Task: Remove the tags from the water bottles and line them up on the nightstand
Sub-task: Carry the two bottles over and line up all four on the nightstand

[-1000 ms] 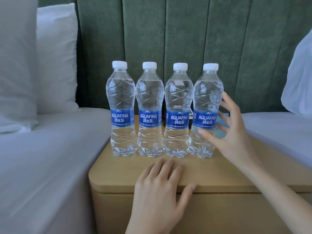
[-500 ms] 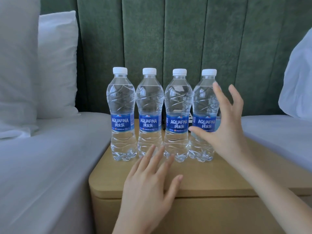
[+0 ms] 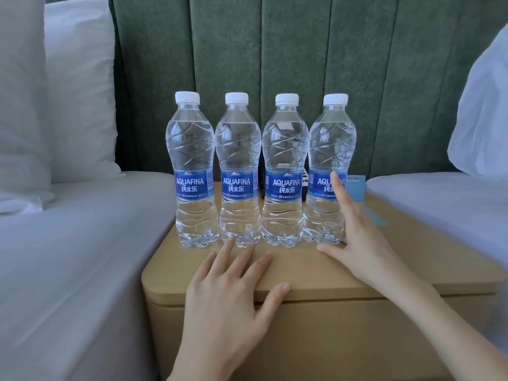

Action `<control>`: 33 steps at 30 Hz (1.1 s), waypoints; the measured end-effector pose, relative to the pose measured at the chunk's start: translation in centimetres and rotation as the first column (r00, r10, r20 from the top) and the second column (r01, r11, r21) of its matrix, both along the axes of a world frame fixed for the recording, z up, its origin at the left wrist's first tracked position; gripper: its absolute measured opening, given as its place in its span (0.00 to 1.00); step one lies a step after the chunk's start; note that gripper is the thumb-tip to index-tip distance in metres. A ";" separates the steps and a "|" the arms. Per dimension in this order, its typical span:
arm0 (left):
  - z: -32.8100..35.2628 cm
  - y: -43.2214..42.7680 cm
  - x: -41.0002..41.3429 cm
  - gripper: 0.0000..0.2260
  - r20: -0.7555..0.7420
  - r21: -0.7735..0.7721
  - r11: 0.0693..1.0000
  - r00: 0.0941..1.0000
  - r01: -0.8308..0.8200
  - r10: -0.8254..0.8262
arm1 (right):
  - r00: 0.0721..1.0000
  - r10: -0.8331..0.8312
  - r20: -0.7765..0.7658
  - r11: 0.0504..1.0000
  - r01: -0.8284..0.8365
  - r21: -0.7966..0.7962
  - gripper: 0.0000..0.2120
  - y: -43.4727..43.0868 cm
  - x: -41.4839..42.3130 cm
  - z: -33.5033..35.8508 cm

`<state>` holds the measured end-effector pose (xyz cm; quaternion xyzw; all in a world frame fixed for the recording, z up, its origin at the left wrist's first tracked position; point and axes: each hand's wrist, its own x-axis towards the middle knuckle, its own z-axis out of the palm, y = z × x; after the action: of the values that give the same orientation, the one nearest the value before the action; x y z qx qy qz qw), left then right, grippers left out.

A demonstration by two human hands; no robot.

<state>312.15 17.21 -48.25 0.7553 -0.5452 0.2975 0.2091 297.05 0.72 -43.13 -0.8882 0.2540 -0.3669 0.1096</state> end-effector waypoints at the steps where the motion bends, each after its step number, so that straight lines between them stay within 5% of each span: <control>1: 0.0 0.0 0.0 0.27 -0.004 -0.004 1.000 1.000 0.005 -0.005 | 1.000 0.001 0.000 1.000 -0.001 0.002 0.55 0.0 0.0 0.0; 8: 0.0 0.1 -0.1 0.25 -0.009 -0.013 1.000 1.000 0.013 -0.013 | 0.992 -0.111 -0.066 0.994 0.111 -0.017 0.51 1.1 -0.3 0.1; 14: -0.1 -0.1 -0.2 0.25 -0.038 -0.039 0.999 0.999 0.019 -0.021 | 0.991 -0.100 0.088 0.955 0.121 -0.269 0.29 3.5 0.5 -2.0; 18: -0.2 -0.1 -0.2 0.25 -0.031 -0.048 0.999 0.999 0.024 -0.025 | 0.998 -0.058 0.008 0.949 0.058 -0.309 0.19 3.7 1.4 -2.2; 33: -0.2 0.0 0.0 0.27 0.004 -0.063 0.998 1.000 0.031 -0.031 | 0.991 -0.002 -0.137 0.981 -0.025 -0.193 0.22 4.0 1.3 -1.7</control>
<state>312.10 17.24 -48.46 0.7395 -0.5475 0.3121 0.2365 298.31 4.68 -44.85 -0.9191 0.2188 -0.3277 0.0069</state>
